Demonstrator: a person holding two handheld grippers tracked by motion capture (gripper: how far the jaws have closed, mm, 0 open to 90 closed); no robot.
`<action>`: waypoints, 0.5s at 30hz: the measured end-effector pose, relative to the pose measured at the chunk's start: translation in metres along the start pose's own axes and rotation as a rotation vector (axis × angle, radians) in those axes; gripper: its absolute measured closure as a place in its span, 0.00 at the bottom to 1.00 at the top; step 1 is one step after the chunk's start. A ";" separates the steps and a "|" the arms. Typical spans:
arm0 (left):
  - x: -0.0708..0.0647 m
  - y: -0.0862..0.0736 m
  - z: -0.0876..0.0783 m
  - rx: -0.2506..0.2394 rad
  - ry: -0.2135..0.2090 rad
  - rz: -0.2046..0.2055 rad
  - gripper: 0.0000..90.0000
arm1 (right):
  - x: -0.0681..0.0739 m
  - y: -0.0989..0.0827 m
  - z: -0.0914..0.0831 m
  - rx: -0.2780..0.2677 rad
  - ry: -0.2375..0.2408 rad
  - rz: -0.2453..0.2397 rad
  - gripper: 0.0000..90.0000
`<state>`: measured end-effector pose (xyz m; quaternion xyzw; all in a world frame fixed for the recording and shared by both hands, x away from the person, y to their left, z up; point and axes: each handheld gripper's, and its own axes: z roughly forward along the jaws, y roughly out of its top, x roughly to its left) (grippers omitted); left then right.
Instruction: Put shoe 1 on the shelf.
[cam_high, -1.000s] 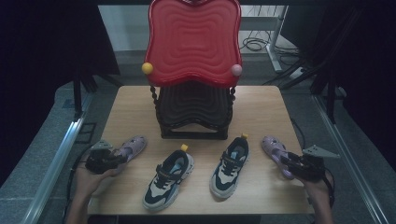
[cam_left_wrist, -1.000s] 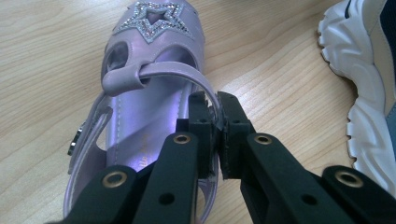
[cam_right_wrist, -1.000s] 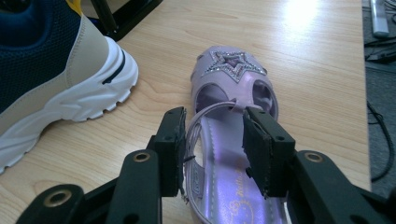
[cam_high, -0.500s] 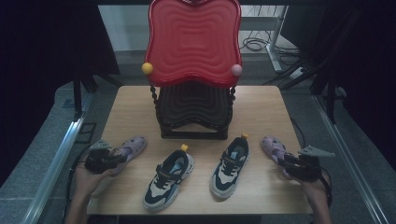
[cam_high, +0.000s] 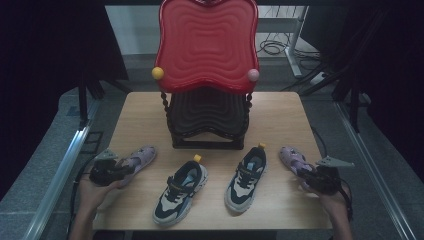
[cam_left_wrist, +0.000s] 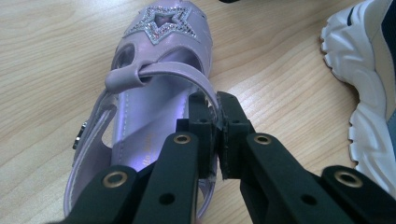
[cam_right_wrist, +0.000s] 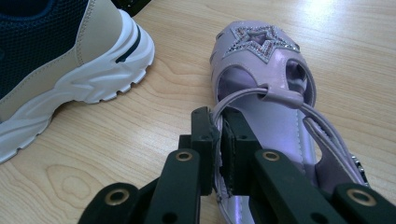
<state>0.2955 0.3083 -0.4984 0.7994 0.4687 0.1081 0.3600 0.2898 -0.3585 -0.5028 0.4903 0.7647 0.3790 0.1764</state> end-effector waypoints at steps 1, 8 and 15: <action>0.000 0.000 -0.001 -0.004 0.004 -0.004 0.96 | 0.000 0.000 0.000 -0.003 -0.007 -0.001 0.95; 0.003 -0.001 -0.004 -0.034 0.011 -0.036 0.96 | -0.002 -0.002 -0.003 -0.028 -0.015 0.018 0.95; 0.007 -0.002 -0.012 -0.089 0.014 -0.081 0.96 | -0.004 -0.002 -0.006 -0.051 -0.015 0.028 0.95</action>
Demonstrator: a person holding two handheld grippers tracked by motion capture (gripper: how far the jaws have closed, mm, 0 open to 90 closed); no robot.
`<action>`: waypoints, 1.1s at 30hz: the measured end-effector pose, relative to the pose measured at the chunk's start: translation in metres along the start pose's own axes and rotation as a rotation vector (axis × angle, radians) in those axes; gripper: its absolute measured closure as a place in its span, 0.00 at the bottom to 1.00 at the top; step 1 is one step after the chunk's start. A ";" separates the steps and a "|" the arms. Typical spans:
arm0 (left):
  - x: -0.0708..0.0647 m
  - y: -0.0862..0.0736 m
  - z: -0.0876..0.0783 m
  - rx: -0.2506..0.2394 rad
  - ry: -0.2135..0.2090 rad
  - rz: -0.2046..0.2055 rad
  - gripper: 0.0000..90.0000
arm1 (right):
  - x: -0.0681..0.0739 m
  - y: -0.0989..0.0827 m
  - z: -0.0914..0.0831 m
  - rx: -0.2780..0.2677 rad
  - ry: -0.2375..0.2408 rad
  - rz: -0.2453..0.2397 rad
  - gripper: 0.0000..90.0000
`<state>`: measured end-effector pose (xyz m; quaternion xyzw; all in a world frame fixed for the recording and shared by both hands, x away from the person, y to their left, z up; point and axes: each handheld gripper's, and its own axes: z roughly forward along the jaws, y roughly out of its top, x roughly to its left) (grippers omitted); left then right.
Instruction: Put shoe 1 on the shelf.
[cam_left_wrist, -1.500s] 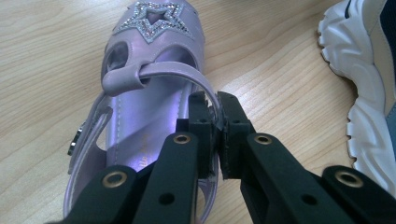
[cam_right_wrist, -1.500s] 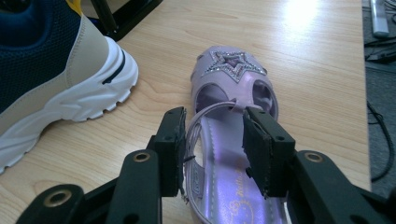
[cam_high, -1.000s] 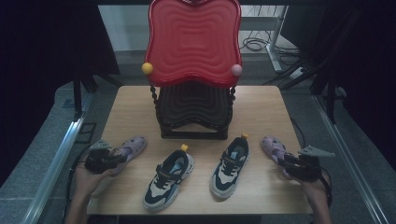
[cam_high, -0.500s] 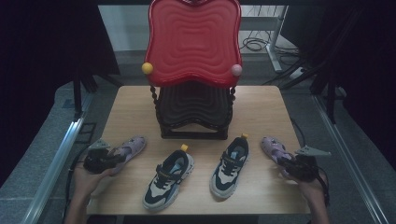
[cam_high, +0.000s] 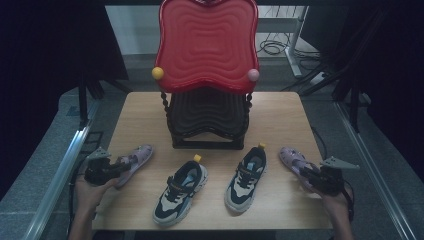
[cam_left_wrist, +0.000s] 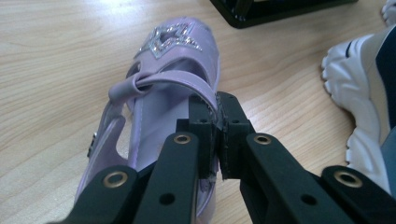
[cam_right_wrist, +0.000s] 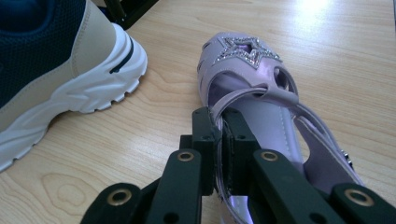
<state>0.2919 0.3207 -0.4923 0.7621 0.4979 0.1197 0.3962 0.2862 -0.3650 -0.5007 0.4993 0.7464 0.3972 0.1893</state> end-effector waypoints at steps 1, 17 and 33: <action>0.001 0.000 -0.001 -0.008 -0.001 -0.006 0.96 | 0.000 0.000 -0.001 -0.004 -0.001 0.001 0.95; 0.009 0.000 -0.019 -0.128 -0.015 -0.083 0.96 | -0.003 -0.001 -0.008 -0.084 0.021 0.074 0.95; 0.000 0.005 -0.027 -0.193 -0.032 -0.084 0.96 | -0.003 0.001 -0.017 -0.207 0.029 0.143 0.95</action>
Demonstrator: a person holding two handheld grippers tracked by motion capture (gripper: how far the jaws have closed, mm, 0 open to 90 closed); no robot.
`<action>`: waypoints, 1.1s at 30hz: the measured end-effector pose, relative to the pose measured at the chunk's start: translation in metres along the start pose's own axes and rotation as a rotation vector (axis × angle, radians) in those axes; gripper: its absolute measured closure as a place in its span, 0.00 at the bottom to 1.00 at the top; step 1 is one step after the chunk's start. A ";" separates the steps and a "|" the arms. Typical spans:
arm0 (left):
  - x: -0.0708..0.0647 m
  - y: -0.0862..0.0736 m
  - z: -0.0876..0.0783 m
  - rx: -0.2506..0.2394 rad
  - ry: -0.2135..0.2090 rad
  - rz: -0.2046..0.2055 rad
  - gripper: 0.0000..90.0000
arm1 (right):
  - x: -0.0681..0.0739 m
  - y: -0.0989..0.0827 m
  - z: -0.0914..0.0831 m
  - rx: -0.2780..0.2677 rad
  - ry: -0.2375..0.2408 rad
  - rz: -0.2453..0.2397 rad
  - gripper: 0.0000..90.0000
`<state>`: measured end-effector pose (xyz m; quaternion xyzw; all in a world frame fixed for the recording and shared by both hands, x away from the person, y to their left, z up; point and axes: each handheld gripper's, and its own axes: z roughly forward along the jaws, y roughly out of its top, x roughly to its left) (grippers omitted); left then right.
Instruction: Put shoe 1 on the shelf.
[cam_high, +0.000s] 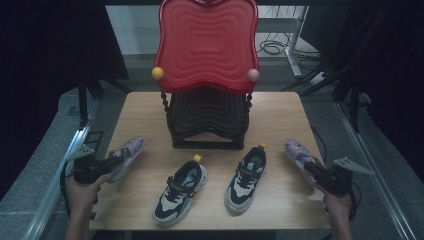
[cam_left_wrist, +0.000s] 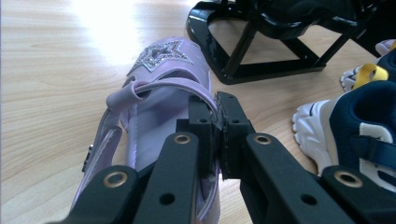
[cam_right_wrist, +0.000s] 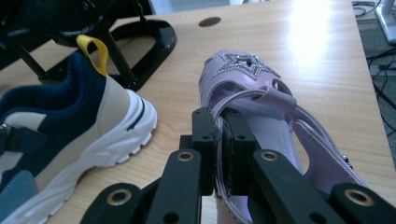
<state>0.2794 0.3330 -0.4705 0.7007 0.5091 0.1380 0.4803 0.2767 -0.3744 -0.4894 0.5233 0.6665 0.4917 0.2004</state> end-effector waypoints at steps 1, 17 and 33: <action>-0.001 0.000 0.000 -0.002 -0.004 0.000 0.96 | 0.000 0.000 0.000 -0.005 0.002 0.001 0.95; -0.020 0.011 -0.002 -0.035 -0.021 0.043 0.96 | 0.016 0.009 -0.002 -0.082 0.049 0.021 0.95; -0.035 0.028 0.004 -0.071 -0.046 0.075 0.96 | 0.033 0.023 -0.007 -0.139 0.082 0.028 0.95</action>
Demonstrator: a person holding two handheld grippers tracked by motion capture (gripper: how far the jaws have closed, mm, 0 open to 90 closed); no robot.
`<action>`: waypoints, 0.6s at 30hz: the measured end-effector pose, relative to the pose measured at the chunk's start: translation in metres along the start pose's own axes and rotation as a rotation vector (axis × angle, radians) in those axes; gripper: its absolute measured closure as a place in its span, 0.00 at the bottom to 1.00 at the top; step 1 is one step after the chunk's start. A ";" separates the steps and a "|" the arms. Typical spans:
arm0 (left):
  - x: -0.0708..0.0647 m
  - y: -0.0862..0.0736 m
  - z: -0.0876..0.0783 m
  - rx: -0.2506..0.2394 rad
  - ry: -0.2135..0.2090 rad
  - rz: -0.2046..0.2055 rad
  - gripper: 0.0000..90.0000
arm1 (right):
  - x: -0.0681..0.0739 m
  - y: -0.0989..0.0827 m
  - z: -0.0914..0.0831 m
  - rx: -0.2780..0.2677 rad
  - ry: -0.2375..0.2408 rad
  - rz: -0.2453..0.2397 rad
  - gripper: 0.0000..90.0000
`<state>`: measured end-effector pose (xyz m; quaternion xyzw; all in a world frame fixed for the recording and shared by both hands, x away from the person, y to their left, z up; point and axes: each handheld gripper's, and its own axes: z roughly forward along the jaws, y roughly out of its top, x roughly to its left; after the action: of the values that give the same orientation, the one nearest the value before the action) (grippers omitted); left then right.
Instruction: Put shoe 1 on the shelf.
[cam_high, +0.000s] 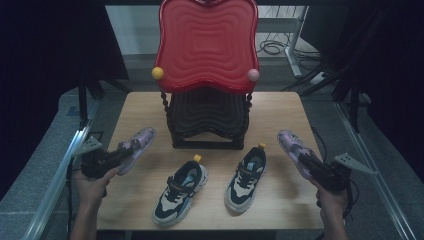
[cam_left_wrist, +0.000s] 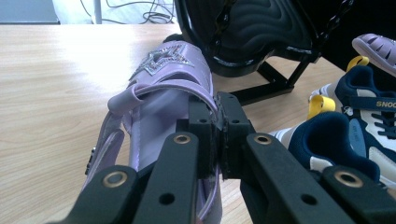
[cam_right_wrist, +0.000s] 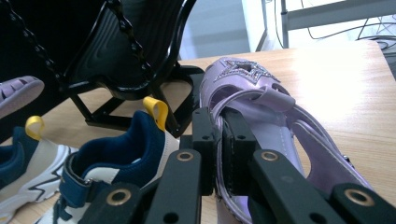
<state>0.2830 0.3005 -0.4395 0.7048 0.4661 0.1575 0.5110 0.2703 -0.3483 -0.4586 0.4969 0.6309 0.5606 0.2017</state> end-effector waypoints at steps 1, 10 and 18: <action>-0.001 0.000 0.000 -0.002 0.001 0.000 0.96 | 0.000 0.000 0.000 -0.002 0.003 -0.003 0.95; -0.004 0.004 0.000 -0.025 -0.027 -0.007 0.96 | 0.011 0.005 0.004 -0.021 0.026 -0.005 0.95; -0.010 0.006 0.002 -0.032 -0.043 0.003 0.96 | 0.024 0.008 0.011 -0.025 0.050 -0.027 0.95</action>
<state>0.2820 0.2912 -0.4325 0.7005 0.4513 0.1504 0.5319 0.2725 -0.3233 -0.4480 0.4716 0.6356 0.5777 0.1997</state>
